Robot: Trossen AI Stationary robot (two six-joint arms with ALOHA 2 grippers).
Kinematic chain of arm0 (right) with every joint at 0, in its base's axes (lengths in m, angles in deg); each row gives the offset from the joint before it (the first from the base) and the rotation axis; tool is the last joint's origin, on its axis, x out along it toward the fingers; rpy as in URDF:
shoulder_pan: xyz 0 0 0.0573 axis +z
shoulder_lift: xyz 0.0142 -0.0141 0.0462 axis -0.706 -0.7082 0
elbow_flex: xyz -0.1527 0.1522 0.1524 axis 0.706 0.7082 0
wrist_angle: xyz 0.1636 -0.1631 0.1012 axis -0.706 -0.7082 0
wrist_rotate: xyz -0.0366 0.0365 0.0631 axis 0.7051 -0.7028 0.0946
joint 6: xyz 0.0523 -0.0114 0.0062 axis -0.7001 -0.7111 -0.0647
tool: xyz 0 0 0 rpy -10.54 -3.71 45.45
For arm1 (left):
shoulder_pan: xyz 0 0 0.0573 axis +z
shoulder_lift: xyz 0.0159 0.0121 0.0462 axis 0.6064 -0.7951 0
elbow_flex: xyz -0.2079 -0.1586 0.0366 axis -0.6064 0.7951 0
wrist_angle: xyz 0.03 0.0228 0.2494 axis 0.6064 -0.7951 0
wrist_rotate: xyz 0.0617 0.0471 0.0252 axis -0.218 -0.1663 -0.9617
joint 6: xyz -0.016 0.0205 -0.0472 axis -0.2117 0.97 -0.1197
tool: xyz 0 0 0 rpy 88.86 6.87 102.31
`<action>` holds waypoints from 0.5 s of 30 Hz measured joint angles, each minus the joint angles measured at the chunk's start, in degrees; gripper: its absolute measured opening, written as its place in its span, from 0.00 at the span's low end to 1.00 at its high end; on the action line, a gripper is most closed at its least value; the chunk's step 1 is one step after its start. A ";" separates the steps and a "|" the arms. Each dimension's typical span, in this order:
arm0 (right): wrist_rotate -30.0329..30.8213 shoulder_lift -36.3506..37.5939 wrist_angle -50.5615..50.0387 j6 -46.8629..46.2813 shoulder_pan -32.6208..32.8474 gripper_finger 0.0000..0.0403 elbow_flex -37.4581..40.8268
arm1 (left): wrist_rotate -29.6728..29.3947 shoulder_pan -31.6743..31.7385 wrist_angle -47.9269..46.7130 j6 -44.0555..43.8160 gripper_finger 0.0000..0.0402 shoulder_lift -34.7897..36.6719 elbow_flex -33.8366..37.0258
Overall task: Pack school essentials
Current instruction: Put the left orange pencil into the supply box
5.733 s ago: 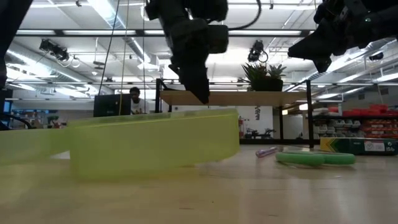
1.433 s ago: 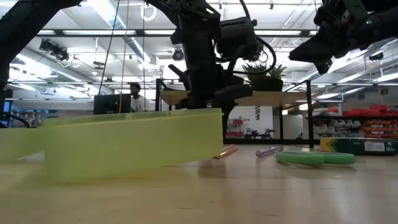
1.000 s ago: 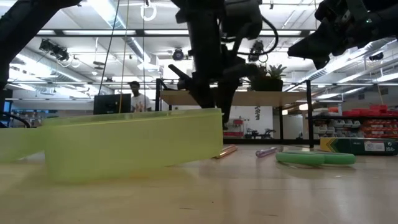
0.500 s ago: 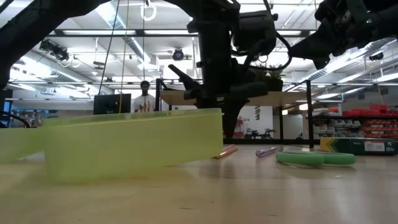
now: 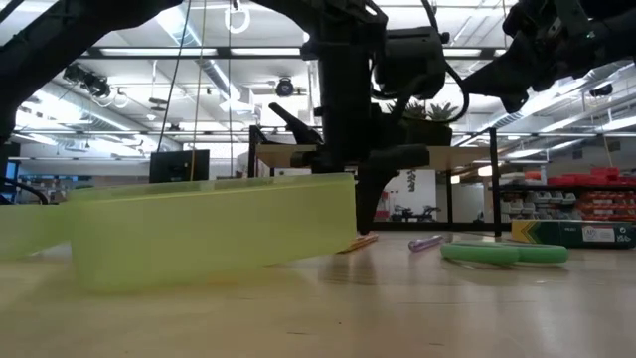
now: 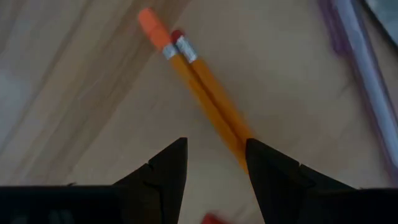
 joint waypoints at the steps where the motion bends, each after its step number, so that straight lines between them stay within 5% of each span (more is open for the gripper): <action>1: 0.00 0.00 -0.02 0.00 0.00 0.15 0.00 | -0.03 0.00 0.54 -0.39 0.43 -0.10 0.00; 15: -0.30 0.00 -0.34 -0.03 0.02 0.15 0.00 | -0.41 0.04 -0.83 -1.92 0.43 -0.22 -0.24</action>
